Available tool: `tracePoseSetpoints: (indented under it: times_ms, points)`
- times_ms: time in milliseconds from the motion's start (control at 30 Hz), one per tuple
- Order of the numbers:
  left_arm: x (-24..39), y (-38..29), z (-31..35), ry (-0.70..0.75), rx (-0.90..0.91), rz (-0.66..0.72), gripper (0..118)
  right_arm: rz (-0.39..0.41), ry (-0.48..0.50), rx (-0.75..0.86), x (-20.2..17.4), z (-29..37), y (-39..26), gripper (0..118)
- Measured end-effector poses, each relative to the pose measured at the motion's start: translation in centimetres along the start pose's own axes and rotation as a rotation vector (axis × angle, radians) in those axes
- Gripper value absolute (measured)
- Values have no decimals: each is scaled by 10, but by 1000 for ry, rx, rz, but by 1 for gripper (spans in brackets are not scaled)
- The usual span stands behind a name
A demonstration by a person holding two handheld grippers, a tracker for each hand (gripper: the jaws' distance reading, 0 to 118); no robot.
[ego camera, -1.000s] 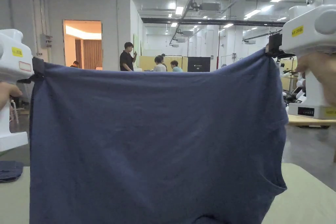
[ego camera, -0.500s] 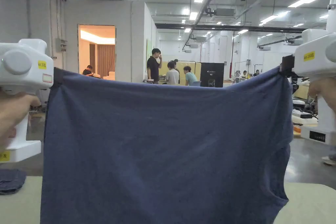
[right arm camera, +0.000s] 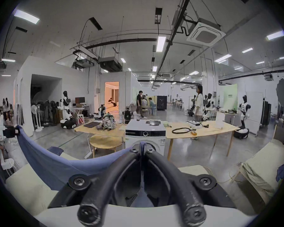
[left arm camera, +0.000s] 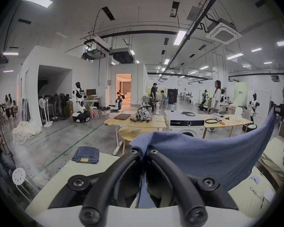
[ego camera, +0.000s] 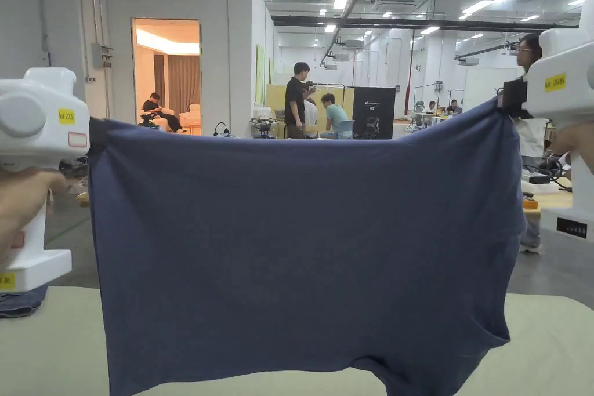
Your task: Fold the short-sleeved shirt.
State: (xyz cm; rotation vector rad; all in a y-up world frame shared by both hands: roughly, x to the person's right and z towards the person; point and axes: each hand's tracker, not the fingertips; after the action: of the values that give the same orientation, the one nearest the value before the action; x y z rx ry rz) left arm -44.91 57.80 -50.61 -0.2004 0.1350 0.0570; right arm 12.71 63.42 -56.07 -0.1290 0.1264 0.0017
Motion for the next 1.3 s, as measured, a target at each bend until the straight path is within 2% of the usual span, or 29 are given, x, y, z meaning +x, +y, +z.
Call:
tracePoseSetpoints:
  times_ms: [67,267,700,967,1000,1300]
  points:
    - [-2,-18,2,-15,-25,4,0,-26,13,-24,5,4,-20,0]
    - [-3,-80,18,-30,-109,14,0,-28,26,-123,9,28,-88,0]
    - [-2,-169,134,-67,-171,-22,0,-93,70,-216,24,152,-197,0]
    - [4,-261,211,-86,-180,-51,0,-34,81,-254,8,232,-282,0]
    - [2,-275,217,-91,-240,-61,0,-30,93,-270,7,241,-295,0]
    - [-19,-372,275,-106,-309,-42,0,-14,96,-364,4,314,-403,0]
